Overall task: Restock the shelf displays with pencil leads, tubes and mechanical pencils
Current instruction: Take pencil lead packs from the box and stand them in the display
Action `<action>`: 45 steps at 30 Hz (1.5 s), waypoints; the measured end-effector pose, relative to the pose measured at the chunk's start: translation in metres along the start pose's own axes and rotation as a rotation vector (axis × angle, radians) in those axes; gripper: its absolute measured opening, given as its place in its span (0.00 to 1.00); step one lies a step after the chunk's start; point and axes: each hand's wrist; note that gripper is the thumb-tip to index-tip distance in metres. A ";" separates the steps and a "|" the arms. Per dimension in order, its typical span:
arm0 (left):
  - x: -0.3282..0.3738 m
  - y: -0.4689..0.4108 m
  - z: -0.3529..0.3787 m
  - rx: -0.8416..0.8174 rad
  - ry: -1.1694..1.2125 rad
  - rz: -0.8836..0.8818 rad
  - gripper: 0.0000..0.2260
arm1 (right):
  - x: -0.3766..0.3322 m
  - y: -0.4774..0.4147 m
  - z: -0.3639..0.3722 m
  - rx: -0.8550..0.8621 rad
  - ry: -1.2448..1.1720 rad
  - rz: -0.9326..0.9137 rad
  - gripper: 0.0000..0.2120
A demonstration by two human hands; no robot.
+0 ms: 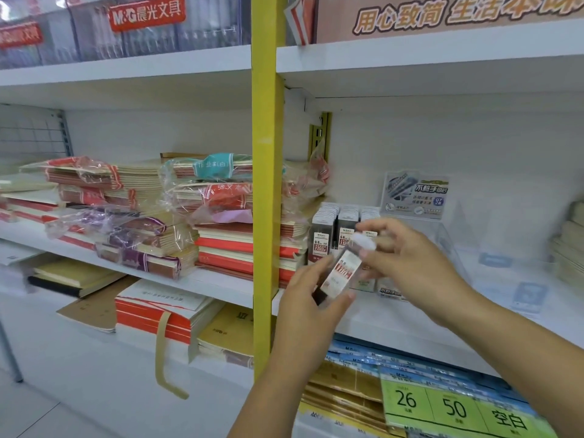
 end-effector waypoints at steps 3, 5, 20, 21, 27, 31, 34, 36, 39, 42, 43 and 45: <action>-0.006 -0.008 0.006 0.056 -0.316 0.141 0.26 | -0.013 -0.019 -0.021 0.221 0.092 -0.209 0.11; -0.011 -0.013 0.009 0.038 -0.468 0.221 0.25 | -0.018 -0.032 -0.028 0.247 0.166 -0.286 0.12; -0.039 -0.018 0.015 -0.050 -0.576 0.287 0.28 | 0.022 -0.075 -0.008 0.210 1.122 -0.442 0.13; -0.039 -0.018 0.014 -0.057 -0.571 0.285 0.27 | 0.023 -0.076 -0.008 0.205 1.161 -0.435 0.14; -0.035 -0.003 0.009 -0.009 -0.547 0.297 0.24 | 0.026 -0.058 -0.013 0.181 1.118 -0.344 0.21; -0.027 0.030 0.005 0.154 -0.474 0.389 0.17 | 0.019 0.000 -0.014 0.292 0.795 -0.483 0.13; -0.033 0.069 0.011 0.037 -0.458 0.350 0.15 | 0.029 0.068 -0.008 0.215 0.464 -0.424 0.09; -0.055 0.107 0.018 -0.189 -0.462 0.194 0.17 | 0.057 0.115 -0.001 0.129 0.353 -0.255 0.08; -0.104 0.182 0.024 -0.539 -0.514 -0.114 0.23 | 0.129 0.186 0.009 -0.053 0.297 0.204 0.11; -0.149 0.255 0.030 -0.679 -0.484 -0.453 0.26 | 0.217 0.255 0.018 -0.254 0.302 0.637 0.08; -0.161 0.275 0.033 -0.714 -0.461 -0.572 0.27 | 0.241 0.276 0.021 -0.283 0.297 0.728 0.08; -0.182 0.305 0.040 -0.778 -0.416 -0.777 0.29 | 0.278 0.305 0.030 -0.310 0.253 0.880 0.10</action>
Point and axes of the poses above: each hand's wrist, its own y-axis away from the middle knuckle, its own z-axis out of the palm, x = y × z
